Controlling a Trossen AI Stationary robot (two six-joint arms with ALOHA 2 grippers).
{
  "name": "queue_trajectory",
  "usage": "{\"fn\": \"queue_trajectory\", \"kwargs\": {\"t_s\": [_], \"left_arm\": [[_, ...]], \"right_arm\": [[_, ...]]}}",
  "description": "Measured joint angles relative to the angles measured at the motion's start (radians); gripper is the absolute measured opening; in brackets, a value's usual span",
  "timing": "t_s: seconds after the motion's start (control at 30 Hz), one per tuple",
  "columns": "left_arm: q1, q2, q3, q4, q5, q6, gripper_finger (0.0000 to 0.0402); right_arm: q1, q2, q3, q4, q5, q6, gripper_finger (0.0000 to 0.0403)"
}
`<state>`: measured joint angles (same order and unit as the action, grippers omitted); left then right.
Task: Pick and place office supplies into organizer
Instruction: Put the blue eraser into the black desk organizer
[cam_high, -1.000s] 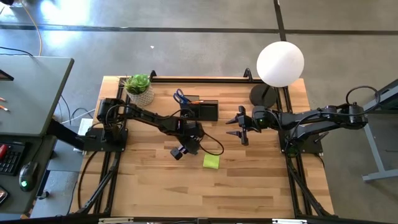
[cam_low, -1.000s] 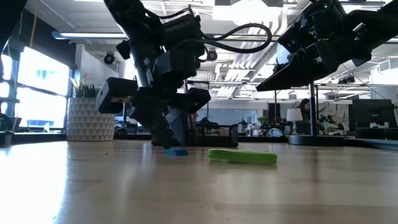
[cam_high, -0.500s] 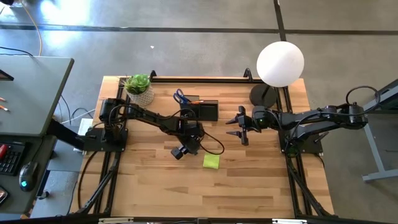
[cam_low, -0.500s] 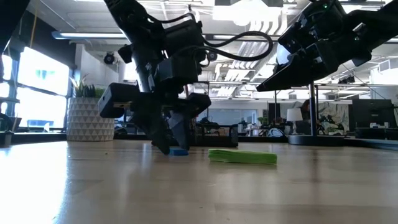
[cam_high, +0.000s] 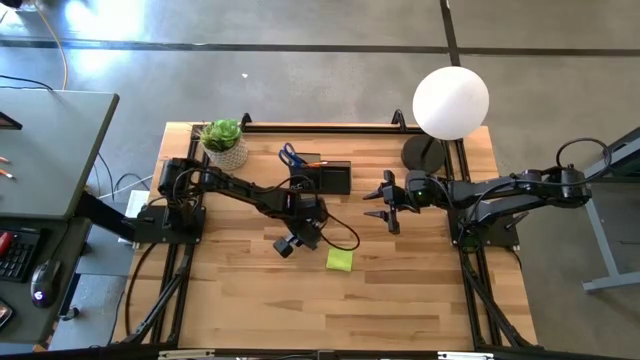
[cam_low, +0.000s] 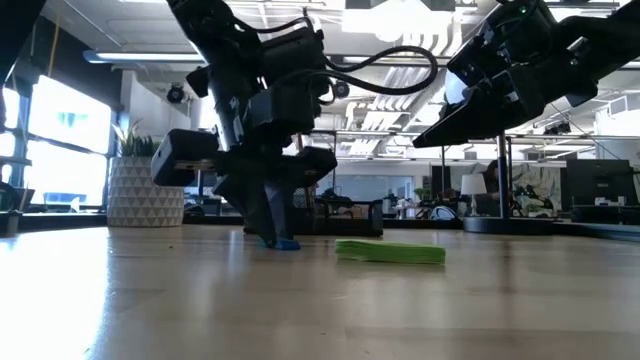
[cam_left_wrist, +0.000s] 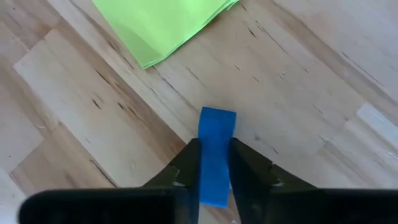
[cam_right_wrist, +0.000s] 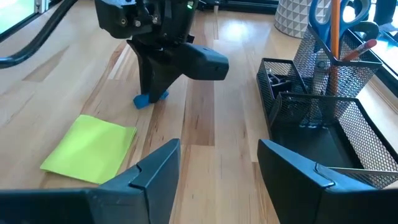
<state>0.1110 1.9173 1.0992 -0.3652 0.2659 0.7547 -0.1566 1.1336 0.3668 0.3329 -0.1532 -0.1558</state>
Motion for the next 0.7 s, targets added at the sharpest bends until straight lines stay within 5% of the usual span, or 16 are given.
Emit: {"fn": "queue_trajectory", "kwargs": {"t_s": [0.3,0.7], "left_arm": [[0.029,-0.091,-0.002,-0.054,-0.262,0.001,0.0037],[0.244,-0.207,-0.002,-0.082,-0.308,-0.185,0.0030]], "right_arm": [[0.000,0.000,0.000,0.000,0.000,0.000,0.0211],[0.000,0.000,0.000,-0.004,0.000,0.001,0.0211]]}}
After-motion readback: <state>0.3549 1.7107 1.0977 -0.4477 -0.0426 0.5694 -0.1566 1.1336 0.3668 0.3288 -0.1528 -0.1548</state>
